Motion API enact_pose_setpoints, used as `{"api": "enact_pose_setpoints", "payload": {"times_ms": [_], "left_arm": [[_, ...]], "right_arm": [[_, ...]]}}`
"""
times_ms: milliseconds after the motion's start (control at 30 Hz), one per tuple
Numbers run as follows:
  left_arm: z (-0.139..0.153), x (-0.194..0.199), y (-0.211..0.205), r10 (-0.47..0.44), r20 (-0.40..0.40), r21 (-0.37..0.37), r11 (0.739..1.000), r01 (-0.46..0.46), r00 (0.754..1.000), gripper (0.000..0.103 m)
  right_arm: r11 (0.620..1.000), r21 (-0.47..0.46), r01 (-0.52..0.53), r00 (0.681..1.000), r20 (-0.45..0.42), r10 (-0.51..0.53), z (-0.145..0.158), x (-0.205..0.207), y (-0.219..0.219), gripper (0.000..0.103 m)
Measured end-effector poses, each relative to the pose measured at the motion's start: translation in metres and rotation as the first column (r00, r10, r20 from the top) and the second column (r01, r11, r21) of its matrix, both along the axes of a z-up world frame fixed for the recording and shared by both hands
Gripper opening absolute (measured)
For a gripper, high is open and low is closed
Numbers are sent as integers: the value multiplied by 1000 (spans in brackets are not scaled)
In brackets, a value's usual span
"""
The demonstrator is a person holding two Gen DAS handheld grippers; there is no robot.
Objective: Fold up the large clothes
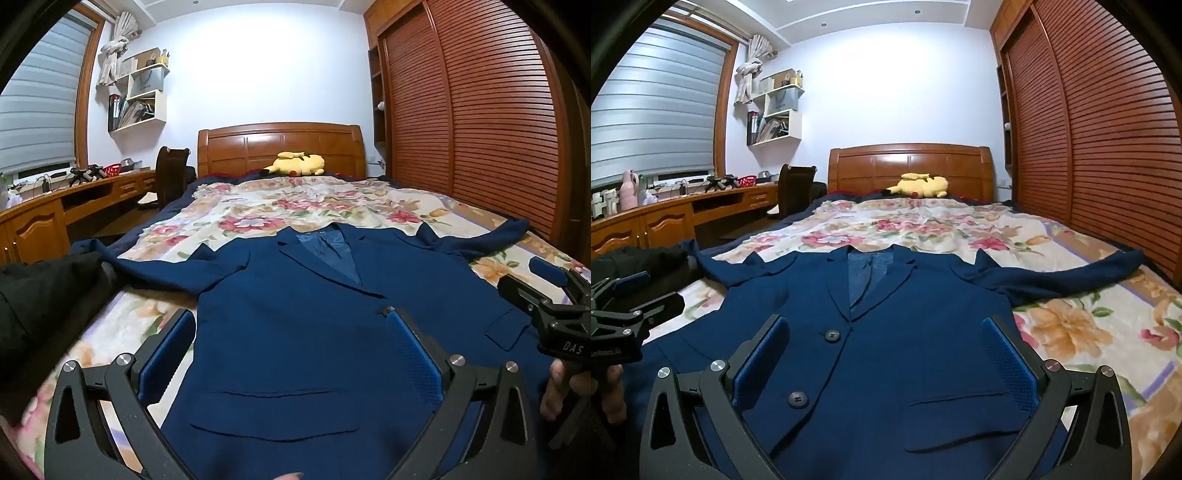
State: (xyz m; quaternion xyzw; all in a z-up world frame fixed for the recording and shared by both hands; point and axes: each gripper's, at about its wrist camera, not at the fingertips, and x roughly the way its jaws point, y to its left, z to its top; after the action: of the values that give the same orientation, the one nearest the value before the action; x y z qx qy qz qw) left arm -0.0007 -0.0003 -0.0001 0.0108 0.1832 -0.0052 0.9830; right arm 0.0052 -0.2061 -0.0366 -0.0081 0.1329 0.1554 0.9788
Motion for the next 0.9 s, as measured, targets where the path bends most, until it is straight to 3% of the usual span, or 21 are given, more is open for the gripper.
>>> {"api": "enact_pose_setpoints", "payload": {"times_ms": [900], "left_arm": [[1,-1,3,8,8,2,1000,-8,1000,103]], "right_arm": [[1000,7,2,1000,10,-2,0,-1,1,103]]}}
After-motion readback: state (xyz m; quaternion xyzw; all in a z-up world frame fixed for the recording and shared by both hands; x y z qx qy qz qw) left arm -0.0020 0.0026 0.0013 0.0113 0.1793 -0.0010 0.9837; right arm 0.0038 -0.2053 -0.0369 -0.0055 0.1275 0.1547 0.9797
